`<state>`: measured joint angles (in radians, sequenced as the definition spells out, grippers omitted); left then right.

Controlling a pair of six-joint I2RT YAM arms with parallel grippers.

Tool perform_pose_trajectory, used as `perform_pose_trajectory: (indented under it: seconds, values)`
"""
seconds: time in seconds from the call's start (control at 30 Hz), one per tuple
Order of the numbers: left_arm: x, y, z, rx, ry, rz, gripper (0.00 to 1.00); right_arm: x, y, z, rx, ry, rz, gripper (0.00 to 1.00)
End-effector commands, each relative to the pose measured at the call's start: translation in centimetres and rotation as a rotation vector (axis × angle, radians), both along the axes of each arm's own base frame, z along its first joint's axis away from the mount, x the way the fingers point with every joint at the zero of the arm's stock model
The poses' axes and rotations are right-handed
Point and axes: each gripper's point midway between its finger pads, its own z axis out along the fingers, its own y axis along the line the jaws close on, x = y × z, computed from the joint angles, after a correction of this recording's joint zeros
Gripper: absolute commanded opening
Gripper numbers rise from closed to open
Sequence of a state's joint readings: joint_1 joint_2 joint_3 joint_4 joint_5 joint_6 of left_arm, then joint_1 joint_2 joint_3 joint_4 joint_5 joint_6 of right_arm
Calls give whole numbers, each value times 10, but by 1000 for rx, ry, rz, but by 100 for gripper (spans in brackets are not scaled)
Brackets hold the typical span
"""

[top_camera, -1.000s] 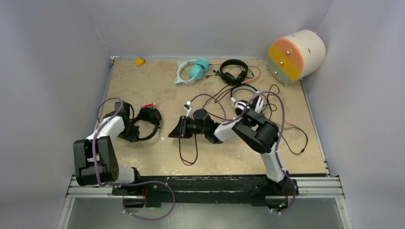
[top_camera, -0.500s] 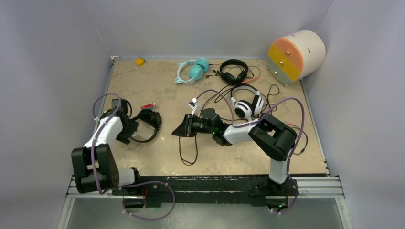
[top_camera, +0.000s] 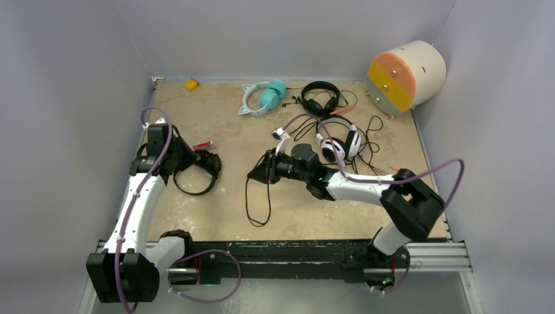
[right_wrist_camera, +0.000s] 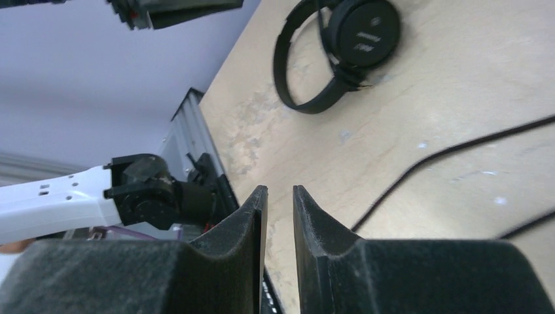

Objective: Wrap the headphones
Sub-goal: Place the headphones at the center of the board, then move the headphones to the center of the board.

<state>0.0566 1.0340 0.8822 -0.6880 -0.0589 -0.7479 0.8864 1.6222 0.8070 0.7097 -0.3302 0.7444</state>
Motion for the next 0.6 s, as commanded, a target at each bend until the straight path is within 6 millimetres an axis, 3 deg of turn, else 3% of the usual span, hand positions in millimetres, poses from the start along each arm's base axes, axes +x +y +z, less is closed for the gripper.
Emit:
perform_pose_trajectory:
  seconds: [0.0, 0.13, 0.27, 0.43, 0.57]
  values:
    - [6, -74, 15, -139, -121, -469, 0, 20, -38, 0, -110, -103, -130, 24]
    - [1, -117, -16, -235, -66, -610, 0, 31, -66, 7, -155, -140, -222, 24]
    - [7, -140, -36, -227, 0, -639, 0, 35, -89, 10, -193, -163, -284, 24]
    - [22, -146, -71, -251, 47, -575, 0, 34, -114, 7, -267, -160, -360, 24]
    - [36, -124, -99, -249, 97, -444, 0, 31, -132, 8, -295, -179, -403, 24]
